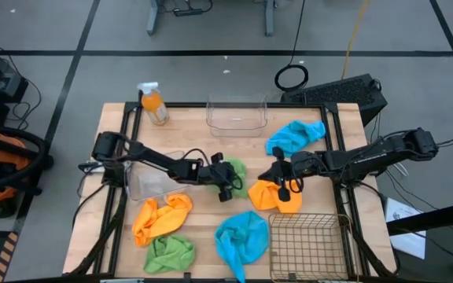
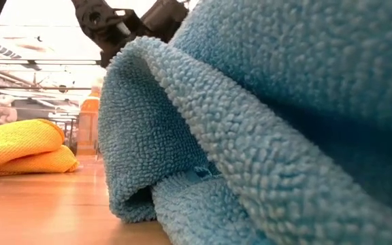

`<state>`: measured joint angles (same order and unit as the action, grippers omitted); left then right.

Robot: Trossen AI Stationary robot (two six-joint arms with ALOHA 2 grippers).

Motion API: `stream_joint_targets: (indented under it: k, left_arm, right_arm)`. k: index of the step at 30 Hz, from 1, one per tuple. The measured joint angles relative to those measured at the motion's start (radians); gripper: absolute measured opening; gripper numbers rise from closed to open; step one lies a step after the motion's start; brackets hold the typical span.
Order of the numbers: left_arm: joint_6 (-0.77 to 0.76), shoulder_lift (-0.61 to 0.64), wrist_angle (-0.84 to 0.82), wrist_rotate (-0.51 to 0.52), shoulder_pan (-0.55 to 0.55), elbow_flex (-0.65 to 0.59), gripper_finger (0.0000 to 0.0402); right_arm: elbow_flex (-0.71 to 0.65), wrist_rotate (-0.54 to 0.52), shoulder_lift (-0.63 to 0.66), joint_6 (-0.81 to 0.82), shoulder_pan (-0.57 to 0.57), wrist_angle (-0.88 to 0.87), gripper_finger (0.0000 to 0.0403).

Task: Sort microfiber towel by color & place in baskets
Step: Put the top green microfiber towel into the bottom transparent bin

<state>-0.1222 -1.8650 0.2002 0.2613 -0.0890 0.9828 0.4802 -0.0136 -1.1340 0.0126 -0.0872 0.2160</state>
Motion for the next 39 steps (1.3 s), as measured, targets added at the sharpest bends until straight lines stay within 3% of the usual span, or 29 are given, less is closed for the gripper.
stream_joint_targets:
  k: [4,9,18,23,27,31,39]
  left_arm:
    - [0.056,0.041,0.014,0.062,-0.022,0.000,0.0020]
    - [0.127,0.061,0.039,0.085,-0.039,0.001,0.0020]
    - [0.206,0.062,0.076,0.093,-0.048,0.001,0.0020]
    - [0.300,0.062,0.123,0.095,-0.073,0.001,0.0020]
    - [0.346,0.062,0.182,0.096,-0.090,0.001,0.0020]
    - [0.373,0.062,0.204,0.094,-0.096,0.001,0.0020]
    - [0.395,0.062,0.220,0.088,-0.100,0.001,0.0020]
  right_arm:
    - [0.000,-0.048,-0.042,0.001,-0.001,0.062,0.0048]
    - [0.000,-0.140,-0.116,0.001,0.000,0.095,0.0132]
    - [0.000,-0.143,-0.290,-0.010,0.000,0.376,0.0304]
    - [0.000,-0.138,-0.370,-0.018,0.006,0.446,0.0364]
    - [0.001,-0.138,-0.410,-0.051,0.007,0.471,0.0369]
    - [0.001,-0.137,-0.416,-0.058,0.006,0.480,0.0347]
    - [0.001,-0.065,-0.417,-0.054,0.007,0.519,0.0243]
